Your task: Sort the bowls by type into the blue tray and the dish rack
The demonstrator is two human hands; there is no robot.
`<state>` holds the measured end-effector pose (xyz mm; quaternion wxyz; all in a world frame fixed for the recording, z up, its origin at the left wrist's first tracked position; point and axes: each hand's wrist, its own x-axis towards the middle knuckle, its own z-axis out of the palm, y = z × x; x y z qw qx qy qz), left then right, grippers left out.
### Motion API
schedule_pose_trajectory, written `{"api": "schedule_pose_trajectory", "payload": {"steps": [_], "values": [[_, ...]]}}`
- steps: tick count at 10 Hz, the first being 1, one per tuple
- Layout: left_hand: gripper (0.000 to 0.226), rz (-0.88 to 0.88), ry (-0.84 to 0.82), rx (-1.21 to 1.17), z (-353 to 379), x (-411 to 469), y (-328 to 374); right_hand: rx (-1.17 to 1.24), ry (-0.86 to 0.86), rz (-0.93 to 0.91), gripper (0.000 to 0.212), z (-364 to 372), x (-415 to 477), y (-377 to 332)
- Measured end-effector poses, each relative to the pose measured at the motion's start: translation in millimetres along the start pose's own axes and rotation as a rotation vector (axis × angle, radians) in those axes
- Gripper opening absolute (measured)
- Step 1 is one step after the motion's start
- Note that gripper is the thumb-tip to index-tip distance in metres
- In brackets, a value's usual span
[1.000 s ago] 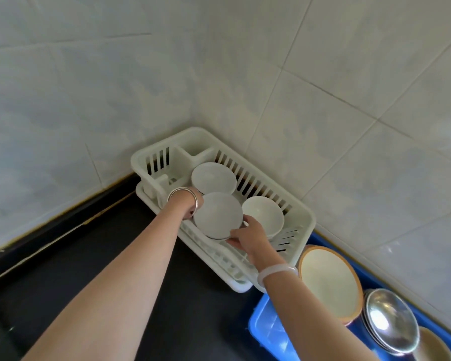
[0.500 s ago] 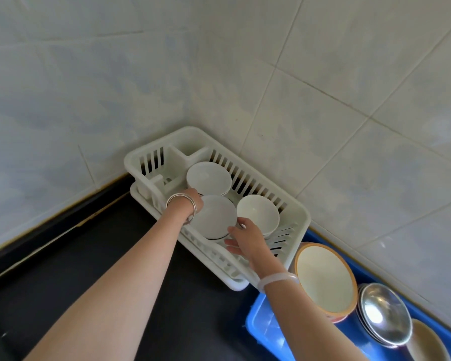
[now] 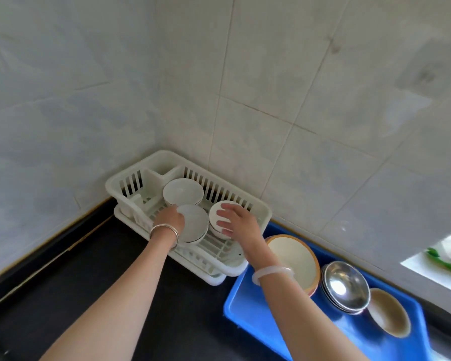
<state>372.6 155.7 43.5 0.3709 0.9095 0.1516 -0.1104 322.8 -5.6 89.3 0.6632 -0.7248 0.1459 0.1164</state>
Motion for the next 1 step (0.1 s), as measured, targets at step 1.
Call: {"api": "schedule_pose_trajectory", "payload": {"steps": [1], "values": [[0.044,0.116,0.099,-0.122,12.2,-45.1,-0.2,0.167,0.016,-0.285,0.024,-39.8,-56.2,-38.2]]}}
